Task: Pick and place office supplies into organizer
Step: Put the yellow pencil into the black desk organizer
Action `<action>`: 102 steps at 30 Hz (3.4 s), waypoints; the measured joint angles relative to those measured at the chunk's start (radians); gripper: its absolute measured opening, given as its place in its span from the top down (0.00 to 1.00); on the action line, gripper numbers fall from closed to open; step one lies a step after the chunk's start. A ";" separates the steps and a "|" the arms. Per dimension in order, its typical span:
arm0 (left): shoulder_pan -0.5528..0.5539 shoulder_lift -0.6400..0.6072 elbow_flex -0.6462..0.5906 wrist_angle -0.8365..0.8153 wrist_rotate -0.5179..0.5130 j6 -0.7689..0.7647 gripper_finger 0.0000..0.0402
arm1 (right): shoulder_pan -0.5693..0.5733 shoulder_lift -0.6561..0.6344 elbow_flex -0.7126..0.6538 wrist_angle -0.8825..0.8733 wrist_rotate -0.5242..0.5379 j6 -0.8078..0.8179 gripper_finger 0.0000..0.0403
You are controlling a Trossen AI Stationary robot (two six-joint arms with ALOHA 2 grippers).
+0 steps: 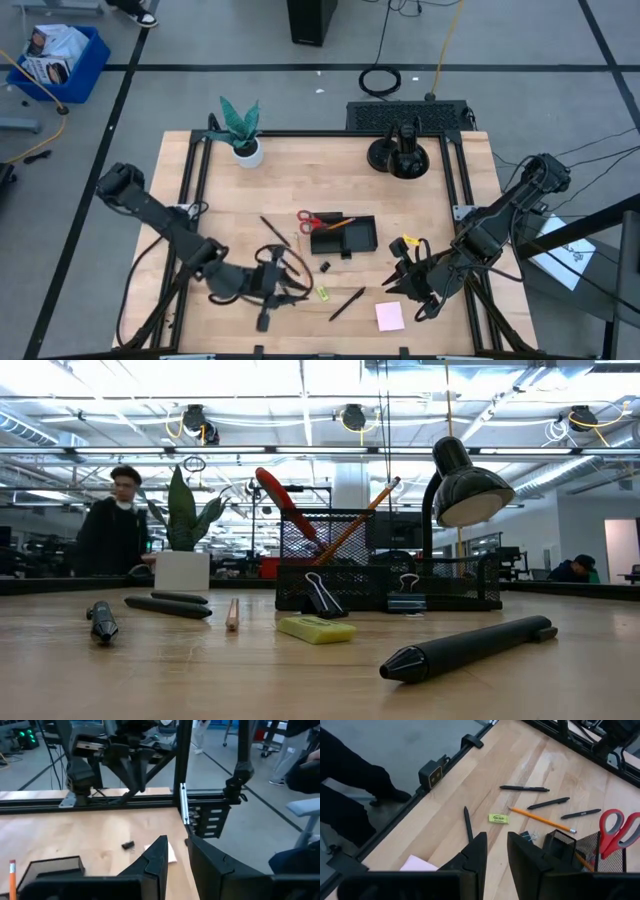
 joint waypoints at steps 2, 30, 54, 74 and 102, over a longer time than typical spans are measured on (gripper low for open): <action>-0.026 0.000 0.000 -0.001 -0.030 -0.013 0.80 | 0.000 0.000 0.000 -0.001 0.000 0.000 0.83; -0.146 0.000 0.000 -0.252 -0.131 -0.444 0.80 | 0.000 0.000 0.000 0.059 0.000 -0.024 0.83; -0.146 0.000 0.000 -0.294 -0.130 -0.576 0.80 | 0.000 0.000 0.000 0.059 0.000 -0.024 0.83; 0.009 0.102 0.001 -0.314 -0.150 -0.998 0.80 | 0.000 0.000 0.000 0.118 0.002 -0.100 0.83; 0.093 0.093 0.001 -0.340 0.030 -0.952 0.80 | 0.000 0.000 0.000 0.102 0.000 -0.095 0.83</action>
